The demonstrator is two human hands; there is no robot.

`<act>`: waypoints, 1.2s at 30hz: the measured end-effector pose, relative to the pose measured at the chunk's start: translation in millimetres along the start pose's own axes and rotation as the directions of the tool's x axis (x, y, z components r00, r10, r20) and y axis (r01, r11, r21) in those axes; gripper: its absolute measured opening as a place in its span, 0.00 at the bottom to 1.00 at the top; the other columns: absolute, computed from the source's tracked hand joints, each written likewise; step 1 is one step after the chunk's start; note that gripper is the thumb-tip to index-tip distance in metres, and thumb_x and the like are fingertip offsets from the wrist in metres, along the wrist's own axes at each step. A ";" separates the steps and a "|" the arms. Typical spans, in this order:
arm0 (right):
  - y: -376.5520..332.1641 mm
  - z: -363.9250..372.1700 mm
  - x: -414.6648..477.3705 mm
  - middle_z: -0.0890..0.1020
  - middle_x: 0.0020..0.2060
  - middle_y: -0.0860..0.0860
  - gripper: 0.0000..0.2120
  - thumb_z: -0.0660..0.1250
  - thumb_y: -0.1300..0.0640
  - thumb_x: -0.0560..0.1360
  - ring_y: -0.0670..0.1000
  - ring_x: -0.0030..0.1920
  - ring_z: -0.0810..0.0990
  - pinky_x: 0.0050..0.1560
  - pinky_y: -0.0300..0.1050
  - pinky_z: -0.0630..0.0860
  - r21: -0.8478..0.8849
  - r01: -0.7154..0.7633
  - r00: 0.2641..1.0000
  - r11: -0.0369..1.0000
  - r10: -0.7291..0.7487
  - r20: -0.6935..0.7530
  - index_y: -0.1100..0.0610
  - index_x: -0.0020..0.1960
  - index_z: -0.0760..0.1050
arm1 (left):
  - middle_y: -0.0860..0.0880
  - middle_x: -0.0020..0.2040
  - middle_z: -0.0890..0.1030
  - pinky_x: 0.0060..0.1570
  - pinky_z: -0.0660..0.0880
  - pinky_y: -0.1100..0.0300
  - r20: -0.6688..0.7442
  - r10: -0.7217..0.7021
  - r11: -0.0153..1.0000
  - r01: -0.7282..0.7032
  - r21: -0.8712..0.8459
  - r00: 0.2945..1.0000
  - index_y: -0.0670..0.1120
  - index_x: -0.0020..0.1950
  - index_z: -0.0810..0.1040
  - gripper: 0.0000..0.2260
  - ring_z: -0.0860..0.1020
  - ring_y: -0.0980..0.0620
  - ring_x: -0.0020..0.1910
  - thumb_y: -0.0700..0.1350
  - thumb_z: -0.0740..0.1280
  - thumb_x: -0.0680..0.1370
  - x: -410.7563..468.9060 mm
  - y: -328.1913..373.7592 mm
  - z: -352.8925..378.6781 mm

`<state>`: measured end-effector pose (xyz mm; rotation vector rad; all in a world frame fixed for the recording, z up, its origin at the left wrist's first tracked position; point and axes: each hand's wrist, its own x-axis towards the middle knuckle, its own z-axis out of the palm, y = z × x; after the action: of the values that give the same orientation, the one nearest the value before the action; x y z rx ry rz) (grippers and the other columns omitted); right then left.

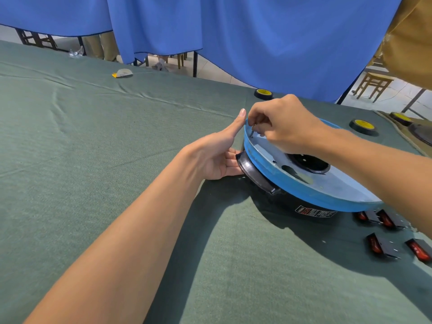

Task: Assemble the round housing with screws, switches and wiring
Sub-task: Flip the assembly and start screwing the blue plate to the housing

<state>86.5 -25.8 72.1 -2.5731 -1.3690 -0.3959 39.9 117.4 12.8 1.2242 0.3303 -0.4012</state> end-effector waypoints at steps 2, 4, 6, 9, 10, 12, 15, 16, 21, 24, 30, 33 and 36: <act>1.8 -3.6 3.5 0.82 0.42 0.53 0.06 0.67 0.67 0.75 0.52 0.42 0.77 0.45 0.42 0.71 -0.040 0.037 0.999 0.999 -0.035 0.041 0.61 0.50 0.80 | 0.43 0.46 0.78 0.40 0.82 0.56 0.009 0.002 1.000 -0.002 0.000 1.000 0.36 0.62 0.72 0.41 0.81 0.47 0.36 0.71 0.67 0.68 -0.4 -0.1 -0.9; 2.6 -5.8 5.0 0.82 0.42 0.53 0.07 0.66 0.68 0.75 0.51 0.41 0.76 0.45 0.41 0.70 -0.043 0.057 0.996 0.997 -0.054 0.065 0.61 0.51 0.80 | 0.42 0.48 0.77 0.44 0.82 0.55 0.018 0.003 1.000 -0.004 0.005 1.000 0.37 0.62 0.72 0.40 0.81 0.47 0.38 0.71 0.67 0.68 0.2 -0.3 -1.7; 3.3 -7.0 5.1 0.82 0.41 0.52 0.08 0.66 0.69 0.75 0.50 0.42 0.76 0.44 0.40 0.70 -0.027 0.062 0.996 0.998 -0.059 0.073 0.61 0.51 0.80 | 0.42 0.47 0.79 0.46 0.82 0.54 0.021 0.009 1.000 -0.009 0.002 1.000 0.37 0.59 0.73 0.39 0.81 0.47 0.38 0.71 0.67 0.69 0.5 -0.6 -1.9; 5.4 -6.8 5.5 0.82 0.42 0.52 0.08 0.66 0.68 0.75 0.49 0.42 0.76 0.45 0.41 0.72 -0.019 0.067 0.995 0.998 -0.065 0.075 0.61 0.51 0.80 | 0.43 0.41 0.80 0.42 0.82 0.55 0.013 0.006 1.000 -0.006 -0.008 1.000 0.36 0.53 0.75 0.35 0.81 0.47 0.35 0.69 0.67 0.70 0.7 -0.5 -2.6; 5.6 -5.8 5.2 0.82 0.43 0.53 0.07 0.66 0.68 0.76 0.50 0.42 0.76 0.45 0.43 0.74 -0.019 0.076 0.994 0.997 -0.074 0.078 0.61 0.51 0.80 | 0.43 0.40 0.80 0.41 0.82 0.55 0.011 0.001 1.000 -0.001 -0.009 1.000 0.36 0.52 0.75 0.35 0.81 0.47 0.35 0.69 0.67 0.71 0.9 -0.6 -2.8; 5.4 -2.9 2.6 0.83 0.43 0.55 0.06 0.66 0.68 0.76 0.51 0.41 0.77 0.46 0.47 0.76 -0.029 0.114 0.991 0.993 -0.111 0.070 0.62 0.51 0.79 | 0.43 0.39 0.80 0.41 0.82 0.55 0.004 -0.006 1.000 0.006 -0.011 1.000 0.35 0.52 0.75 0.34 0.81 0.48 0.35 0.69 0.66 0.72 0.9 -1.1 -2.6; 6.2 2.0 -2.6 0.82 0.40 0.55 0.05 0.69 0.67 0.74 0.53 0.39 0.79 0.45 0.52 0.78 0.025 0.090 0.996 0.996 -0.089 -0.006 0.61 0.49 0.76 | 0.43 0.37 0.80 0.39 0.82 0.56 -0.009 0.006 1.000 -0.006 -0.025 1.000 0.36 0.50 0.75 0.32 0.80 0.48 0.34 0.67 0.66 0.73 -0.1 -1.2 -1.5; 6.9 2.4 -3.4 0.82 0.39 0.54 0.07 0.70 0.66 0.74 0.52 0.38 0.79 0.45 0.52 0.79 0.072 0.043 0.999 0.997 -0.042 -0.010 0.59 0.49 0.74 | 0.43 0.36 0.80 0.38 0.82 0.56 -0.010 0.010 1.000 -0.011 -0.029 1.000 0.36 0.50 0.75 0.32 0.81 0.48 0.33 0.67 0.66 0.74 -0.7 -1.1 -1.2; 7.7 -3.3 6.9 0.80 0.33 0.44 0.17 0.70 0.60 0.74 0.42 0.37 0.76 0.41 0.44 0.73 0.079 -0.052 0.983 0.996 0.037 0.180 0.53 0.60 0.71 | 0.42 0.35 0.80 0.35 0.81 0.56 -0.037 0.018 0.999 -0.019 -0.026 0.999 0.35 0.52 0.73 0.31 0.81 0.47 0.31 0.66 0.65 0.75 -3.5 -1.4 0.3; 7.0 -10.8 18.1 0.79 0.33 0.42 0.12 0.70 0.56 0.74 0.39 0.35 0.75 0.38 0.41 0.71 0.031 -0.076 0.960 0.997 0.065 0.273 0.49 0.56 0.74 | 0.42 0.33 0.80 0.34 0.81 0.56 -0.050 0.011 1.000 -0.013 -0.027 0.999 0.35 0.53 0.73 0.31 0.81 0.47 0.30 0.65 0.65 0.76 -4.0 -0.8 0.8; 11.8 -9.6 23.2 0.84 0.34 0.46 0.10 0.72 0.60 0.73 0.43 0.31 0.82 0.40 0.42 0.77 0.221 -0.248 0.942 0.943 0.181 0.283 0.53 0.51 0.75 | 0.42 0.34 0.79 0.29 0.80 0.57 -0.054 0.004 0.998 -0.007 -0.063 0.999 0.34 0.58 0.70 0.23 0.81 0.48 0.28 0.55 0.63 0.81 -4.8 -1.1 0.4; 11.6 -7.2 23.4 0.84 0.34 0.45 0.13 0.73 0.58 0.71 0.41 0.30 0.80 0.38 0.40 0.76 0.183 -0.239 0.955 0.954 0.196 0.223 0.51 0.53 0.74 | 0.42 0.36 0.80 0.32 0.81 0.56 -0.040 -0.008 0.998 0.006 -0.058 0.999 0.34 0.56 0.70 0.18 0.81 0.47 0.30 0.51 0.65 0.81 -4.6 -1.2 0.1; 8.9 -6.9 23.1 0.84 0.33 0.44 0.16 0.73 0.57 0.72 0.38 0.32 0.79 0.33 0.39 0.71 0.148 -0.228 0.952 0.962 0.189 0.239 0.50 0.54 0.69 | 0.41 0.34 0.80 0.32 0.81 0.56 -0.031 -0.014 0.998 0.012 -0.063 0.999 0.35 0.53 0.71 0.17 0.81 0.47 0.30 0.50 0.66 0.80 -4.4 -1.3 -0.6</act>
<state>105.3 -14.7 85.6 -2.6404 -1.1182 0.0481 35.5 118.2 13.5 1.1681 0.3748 -0.3803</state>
